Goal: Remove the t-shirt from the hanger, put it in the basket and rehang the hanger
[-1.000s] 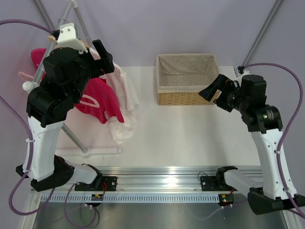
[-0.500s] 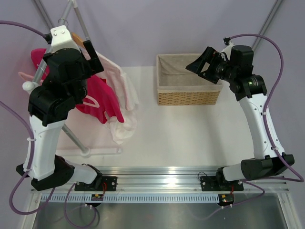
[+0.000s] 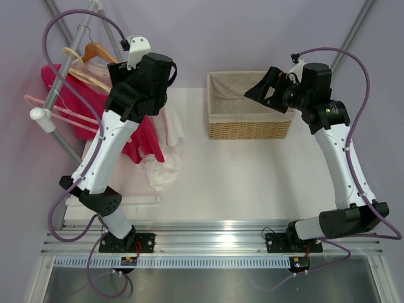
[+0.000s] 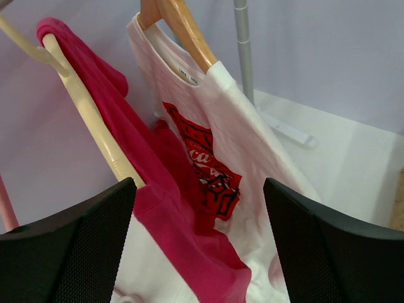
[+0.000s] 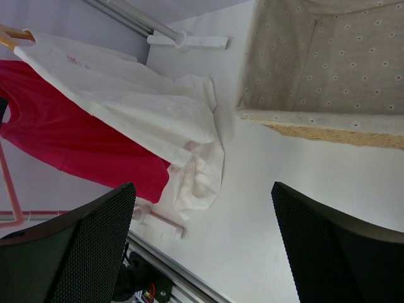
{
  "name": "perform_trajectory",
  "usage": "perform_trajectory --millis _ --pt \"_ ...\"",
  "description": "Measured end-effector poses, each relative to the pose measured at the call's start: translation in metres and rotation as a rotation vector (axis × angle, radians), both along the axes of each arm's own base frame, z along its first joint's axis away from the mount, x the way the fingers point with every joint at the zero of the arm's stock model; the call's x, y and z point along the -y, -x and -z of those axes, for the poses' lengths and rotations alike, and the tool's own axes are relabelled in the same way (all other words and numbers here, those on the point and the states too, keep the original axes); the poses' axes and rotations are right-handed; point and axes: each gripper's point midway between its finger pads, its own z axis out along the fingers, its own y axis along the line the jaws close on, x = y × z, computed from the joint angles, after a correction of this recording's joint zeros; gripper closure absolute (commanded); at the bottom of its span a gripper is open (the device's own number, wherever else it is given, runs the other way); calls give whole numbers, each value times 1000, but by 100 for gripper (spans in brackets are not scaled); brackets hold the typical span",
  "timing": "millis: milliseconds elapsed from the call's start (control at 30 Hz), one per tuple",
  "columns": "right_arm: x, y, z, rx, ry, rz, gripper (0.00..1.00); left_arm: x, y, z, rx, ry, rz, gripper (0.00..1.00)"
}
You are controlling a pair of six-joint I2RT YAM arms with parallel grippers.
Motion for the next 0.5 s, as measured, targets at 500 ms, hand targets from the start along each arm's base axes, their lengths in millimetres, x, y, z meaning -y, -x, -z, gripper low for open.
perform_trajectory --millis 500 --pt "1 -1 8 -15 24 -9 2 -14 1 16 -12 -59 -137 1"
